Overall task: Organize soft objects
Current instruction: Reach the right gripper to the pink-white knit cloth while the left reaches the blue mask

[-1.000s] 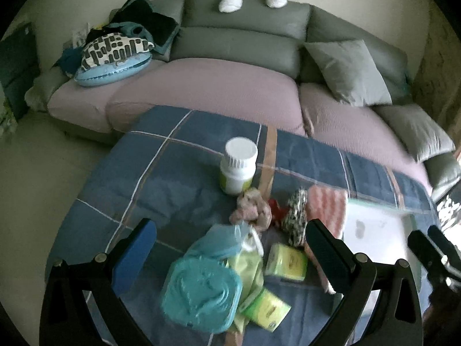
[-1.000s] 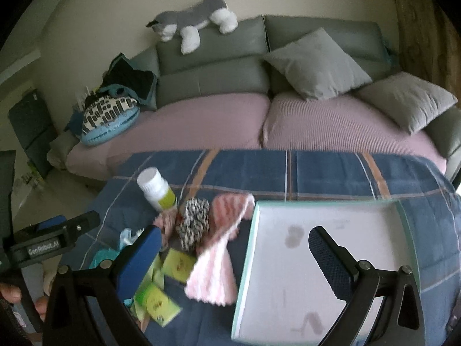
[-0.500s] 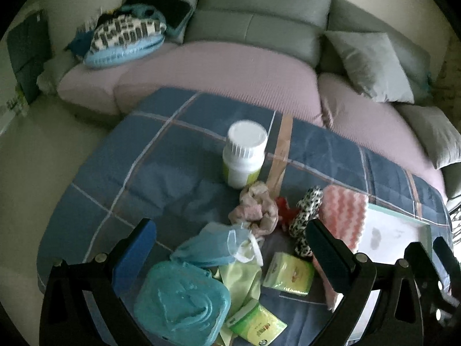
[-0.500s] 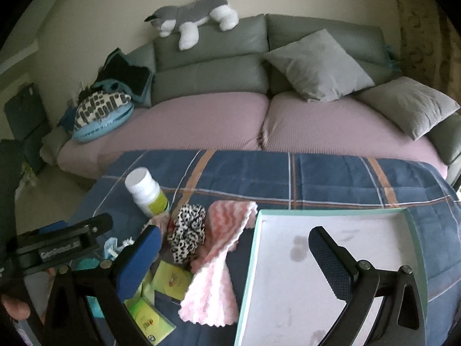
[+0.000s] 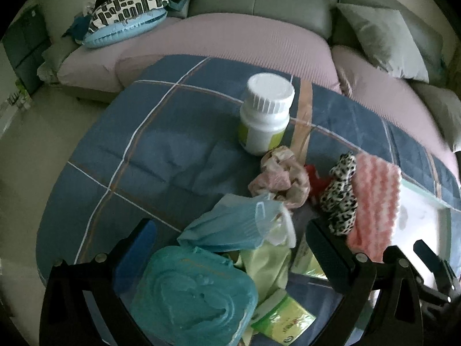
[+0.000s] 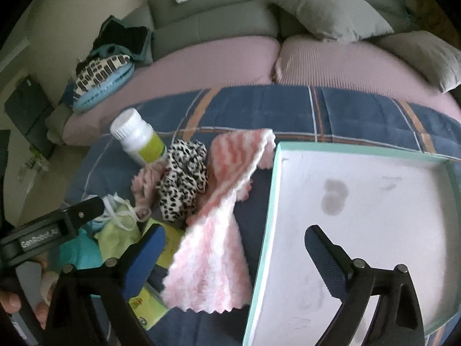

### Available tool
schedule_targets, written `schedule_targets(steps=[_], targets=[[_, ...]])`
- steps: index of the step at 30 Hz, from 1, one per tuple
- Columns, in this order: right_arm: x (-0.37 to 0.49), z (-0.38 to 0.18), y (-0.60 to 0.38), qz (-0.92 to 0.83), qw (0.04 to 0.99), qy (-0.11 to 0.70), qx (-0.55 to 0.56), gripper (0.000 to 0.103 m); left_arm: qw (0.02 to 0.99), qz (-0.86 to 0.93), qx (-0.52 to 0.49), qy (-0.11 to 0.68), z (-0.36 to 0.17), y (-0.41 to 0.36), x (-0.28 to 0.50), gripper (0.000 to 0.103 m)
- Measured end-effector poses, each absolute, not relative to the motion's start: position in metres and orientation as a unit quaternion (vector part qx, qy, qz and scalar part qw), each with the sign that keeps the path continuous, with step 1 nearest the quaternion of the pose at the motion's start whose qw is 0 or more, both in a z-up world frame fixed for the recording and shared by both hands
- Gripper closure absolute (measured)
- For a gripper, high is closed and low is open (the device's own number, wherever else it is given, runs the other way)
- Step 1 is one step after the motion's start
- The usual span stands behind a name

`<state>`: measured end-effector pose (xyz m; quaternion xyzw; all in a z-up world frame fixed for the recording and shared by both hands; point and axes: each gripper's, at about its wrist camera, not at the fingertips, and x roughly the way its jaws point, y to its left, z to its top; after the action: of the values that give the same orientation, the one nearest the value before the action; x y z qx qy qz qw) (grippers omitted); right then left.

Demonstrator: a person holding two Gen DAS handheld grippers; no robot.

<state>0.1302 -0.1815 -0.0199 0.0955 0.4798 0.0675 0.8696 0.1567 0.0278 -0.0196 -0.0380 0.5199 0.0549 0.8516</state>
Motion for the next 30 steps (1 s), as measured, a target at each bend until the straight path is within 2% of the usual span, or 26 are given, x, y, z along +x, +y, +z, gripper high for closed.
schedule_targets(steps=[4,6,10,12,18,25,30], targets=[[0.13,-0.021,-0.181,0.077,0.868,0.48,0.1,0.011,0.851,0.052,-0.03,0.522,-0.02,0.029,0.157,0.0],[0.131,-0.019,-0.178,0.085,0.868,0.479,0.098,0.018,0.849,0.051,-0.023,0.525,-0.02,0.029,0.158,0.0],[0.13,-0.017,-0.174,0.098,0.869,0.476,0.098,0.023,0.846,0.036,-0.014,0.531,-0.022,0.028,0.162,0.0],[0.129,-0.017,-0.172,0.104,0.868,0.475,0.098,0.03,0.844,0.031,0.001,0.535,-0.023,0.027,0.165,0.001],[0.132,-0.02,-0.166,0.115,0.865,0.48,0.096,0.041,0.837,0.011,0.033,0.546,-0.02,0.029,0.173,0.008],[0.136,-0.024,-0.162,0.117,0.863,0.482,0.095,0.044,0.826,-0.017,0.068,0.559,-0.024,0.017,0.185,0.009],[0.138,-0.028,-0.161,0.116,0.86,0.487,0.094,0.044,0.813,-0.01,0.065,0.578,-0.036,0.02,0.194,0.019]])
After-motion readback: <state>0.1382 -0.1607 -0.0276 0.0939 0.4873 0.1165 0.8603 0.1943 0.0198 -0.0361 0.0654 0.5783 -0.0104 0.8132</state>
